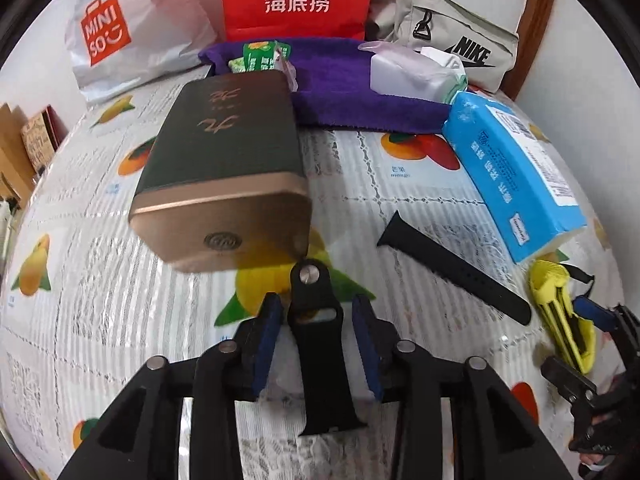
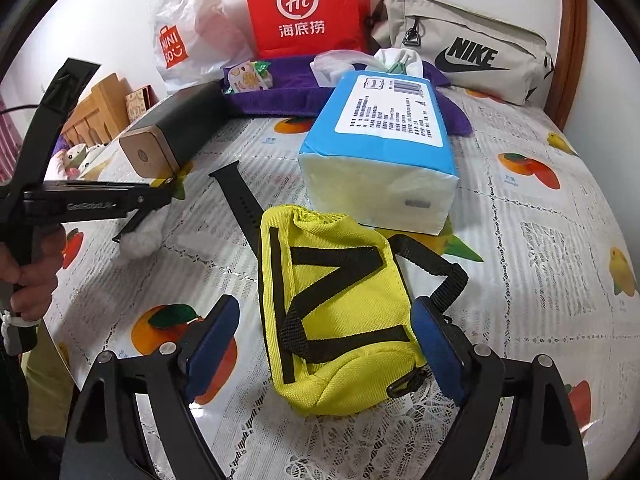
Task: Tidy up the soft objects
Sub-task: 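Lift the yellow pouch with the right tool while the left tool holds its strap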
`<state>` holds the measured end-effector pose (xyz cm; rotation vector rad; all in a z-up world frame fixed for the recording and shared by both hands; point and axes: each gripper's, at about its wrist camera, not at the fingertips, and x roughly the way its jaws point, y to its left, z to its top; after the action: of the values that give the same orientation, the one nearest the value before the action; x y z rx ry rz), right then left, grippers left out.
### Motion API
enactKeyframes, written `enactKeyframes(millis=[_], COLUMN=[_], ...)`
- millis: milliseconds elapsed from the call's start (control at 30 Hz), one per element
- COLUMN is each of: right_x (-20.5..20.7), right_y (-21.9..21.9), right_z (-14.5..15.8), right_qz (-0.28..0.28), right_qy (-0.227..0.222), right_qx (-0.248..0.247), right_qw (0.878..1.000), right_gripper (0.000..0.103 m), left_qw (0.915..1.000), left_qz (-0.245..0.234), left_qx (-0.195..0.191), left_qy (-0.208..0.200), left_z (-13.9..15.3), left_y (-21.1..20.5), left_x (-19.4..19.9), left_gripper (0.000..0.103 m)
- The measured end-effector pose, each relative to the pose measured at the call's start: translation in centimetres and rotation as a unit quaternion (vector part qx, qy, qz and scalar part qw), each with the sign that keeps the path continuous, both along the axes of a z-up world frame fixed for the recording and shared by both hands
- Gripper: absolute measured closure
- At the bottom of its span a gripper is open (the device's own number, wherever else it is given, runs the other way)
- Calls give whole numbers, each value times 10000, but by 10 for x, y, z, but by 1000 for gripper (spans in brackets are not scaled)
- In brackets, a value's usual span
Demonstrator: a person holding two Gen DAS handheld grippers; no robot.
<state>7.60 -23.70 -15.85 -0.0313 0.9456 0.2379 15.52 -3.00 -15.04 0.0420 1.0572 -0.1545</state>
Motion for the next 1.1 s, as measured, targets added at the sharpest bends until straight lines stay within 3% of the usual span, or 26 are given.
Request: enactKeyframes(millis=[300,400,433,500,667,1100], right_x=[5,3,4,4,2,-24], right_y=[2,5,5,3,-5,-2], right_z=[-4,-4,-4,-4,3,46], right_qz=[-21,-42,-71,-80,-185,54], right_qy=[40,-38,-70,-69,-54,-495], right_qx=[-155,-319,-397,-374,-212,227], right_qw=[9999,9995,9992,9992,9996,9985], right_gripper=[16,30,38,40,55,61], left_qw=[9984,9978,9979,9976,9970,9953], left_qz=[66,135,149,189,202,244], left_qx=[-556,-643,-625,-646,-709,-792], left_qy=[-73,-84,-100,-130,-219,-499], left_z=[15,19,20,23,31,60], left_y=[21,29,30,33,39,47], left_x=[-5,-9,-10,-12,-18,-37], left_gripper=[78,78,78,78,78,78])
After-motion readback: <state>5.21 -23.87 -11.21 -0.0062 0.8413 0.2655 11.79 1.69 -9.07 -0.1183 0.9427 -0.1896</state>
